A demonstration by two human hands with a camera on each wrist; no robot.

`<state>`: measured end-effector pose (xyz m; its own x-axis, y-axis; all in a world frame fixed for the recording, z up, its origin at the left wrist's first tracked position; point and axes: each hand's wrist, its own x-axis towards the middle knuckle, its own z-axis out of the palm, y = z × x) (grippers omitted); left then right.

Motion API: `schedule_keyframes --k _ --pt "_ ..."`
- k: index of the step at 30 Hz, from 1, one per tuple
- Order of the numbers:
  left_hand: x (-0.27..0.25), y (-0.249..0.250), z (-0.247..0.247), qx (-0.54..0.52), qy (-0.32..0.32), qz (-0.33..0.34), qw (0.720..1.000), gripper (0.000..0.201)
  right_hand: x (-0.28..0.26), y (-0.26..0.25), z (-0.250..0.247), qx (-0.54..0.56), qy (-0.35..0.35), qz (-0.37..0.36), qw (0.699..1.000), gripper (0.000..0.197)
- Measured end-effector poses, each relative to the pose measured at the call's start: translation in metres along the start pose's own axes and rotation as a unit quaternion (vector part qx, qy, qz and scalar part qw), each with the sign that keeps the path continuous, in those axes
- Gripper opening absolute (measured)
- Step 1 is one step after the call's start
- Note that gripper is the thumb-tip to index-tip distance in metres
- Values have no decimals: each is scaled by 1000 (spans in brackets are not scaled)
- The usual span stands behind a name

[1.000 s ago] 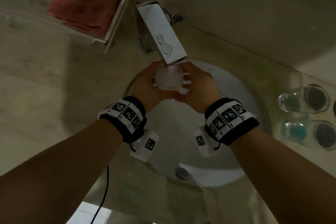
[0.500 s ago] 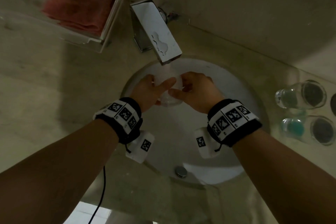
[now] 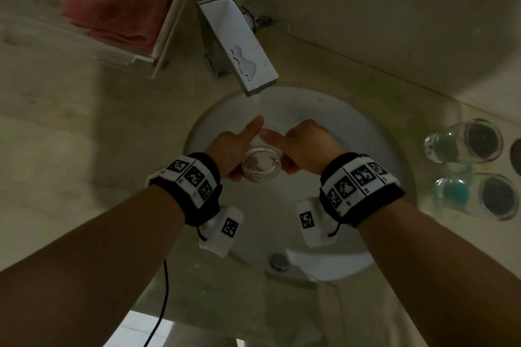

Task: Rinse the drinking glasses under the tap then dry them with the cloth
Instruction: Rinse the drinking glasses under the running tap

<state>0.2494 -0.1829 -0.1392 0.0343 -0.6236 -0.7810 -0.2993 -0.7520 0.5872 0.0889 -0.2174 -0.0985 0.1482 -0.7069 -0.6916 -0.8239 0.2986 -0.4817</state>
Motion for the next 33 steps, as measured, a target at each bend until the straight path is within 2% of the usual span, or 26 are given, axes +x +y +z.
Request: schedule_keyframes --k 4,8,10,13,18,20,23,33 --pt "-1 4 1 -6 5 -5 1000 79 0 1 0 -1 -3 -6 1000 72" --pt "-6 5 -1 -94 -9 13 995 50 1 2 -2 -20 9 -42 999 64" --pt "-8 6 -4 -146 -25 28 989 43 -2 1 -3 -9 15 -55 998 67" --pt "-6 7 -7 -190 -21 54 980 46 -3 0 -2 20 26 -89 995 75" --pt "-4 9 -8 -180 0 138 974 49 0 1 0 46 56 -124 990 82" --pt "-2 9 -8 -165 25 186 968 64 3 2 1 58 71 -137 986 83" --pt "0 10 -9 -169 34 220 960 88 6 3 5 85 92 -156 980 83" --pt "2 11 -10 -192 19 253 948 79 15 5 9 206 84 -186 957 78"
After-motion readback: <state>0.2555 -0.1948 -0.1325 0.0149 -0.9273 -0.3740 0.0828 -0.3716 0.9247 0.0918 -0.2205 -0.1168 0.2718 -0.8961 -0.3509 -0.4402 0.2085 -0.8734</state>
